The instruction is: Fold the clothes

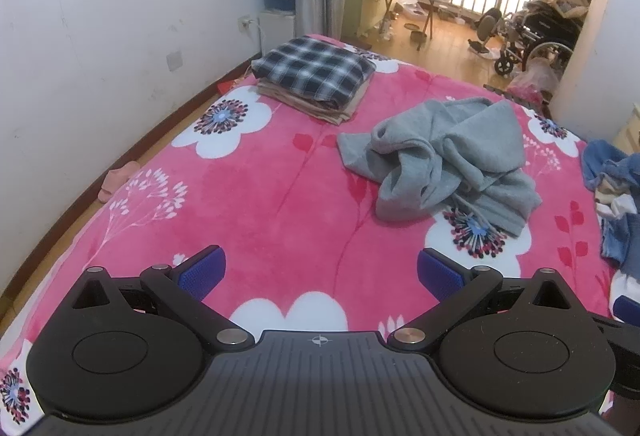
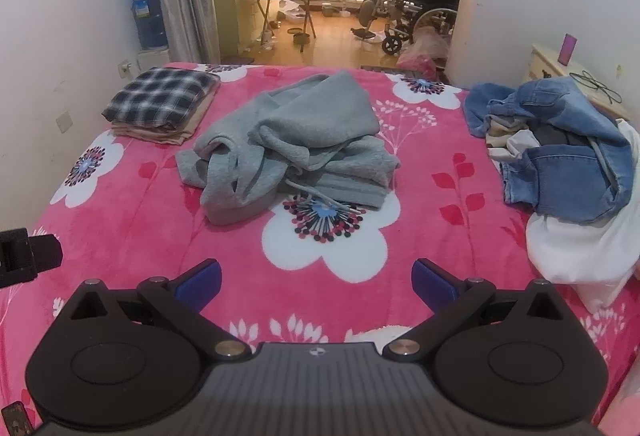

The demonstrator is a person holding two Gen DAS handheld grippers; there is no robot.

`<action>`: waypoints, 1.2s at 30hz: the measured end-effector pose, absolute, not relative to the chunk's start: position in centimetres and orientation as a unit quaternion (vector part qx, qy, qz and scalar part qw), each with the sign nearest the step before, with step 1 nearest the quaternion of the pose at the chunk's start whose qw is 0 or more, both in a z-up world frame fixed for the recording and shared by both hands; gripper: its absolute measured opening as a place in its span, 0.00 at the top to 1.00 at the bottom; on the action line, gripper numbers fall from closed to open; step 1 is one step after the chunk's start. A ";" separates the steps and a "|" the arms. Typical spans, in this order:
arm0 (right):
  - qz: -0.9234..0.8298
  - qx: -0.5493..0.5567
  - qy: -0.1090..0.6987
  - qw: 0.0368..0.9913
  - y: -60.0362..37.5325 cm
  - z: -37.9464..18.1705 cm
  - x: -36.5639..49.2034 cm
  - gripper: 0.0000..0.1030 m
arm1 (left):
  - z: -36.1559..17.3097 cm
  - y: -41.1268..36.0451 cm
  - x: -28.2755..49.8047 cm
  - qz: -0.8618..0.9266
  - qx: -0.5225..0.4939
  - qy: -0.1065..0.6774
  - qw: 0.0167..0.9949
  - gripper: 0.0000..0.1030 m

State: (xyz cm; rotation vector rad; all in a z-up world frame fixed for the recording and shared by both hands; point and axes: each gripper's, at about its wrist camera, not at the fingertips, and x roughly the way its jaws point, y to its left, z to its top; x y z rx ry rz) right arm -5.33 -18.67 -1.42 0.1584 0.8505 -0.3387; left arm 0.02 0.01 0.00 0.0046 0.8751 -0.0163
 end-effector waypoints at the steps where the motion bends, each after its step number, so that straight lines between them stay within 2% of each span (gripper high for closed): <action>1: -0.163 0.077 0.410 0.894 -18.7 -1.4 -5.3 0.00 | 0.0 0.0 0.0 -0.007 0.005 0.423 0.906 0.00; 23: -0.181 0.062 0.416 0.889 -18.7 -1.4 -5.0 0.00 | 0.0 -0.5 -0.5 -0.034 0.014 0.407 0.912 0.00; 36: -0.183 0.059 0.416 0.889 -18.4 -1.5 -4.9 0.00 | -0.5 0.0 -0.2 -0.024 0.004 0.424 0.905 0.00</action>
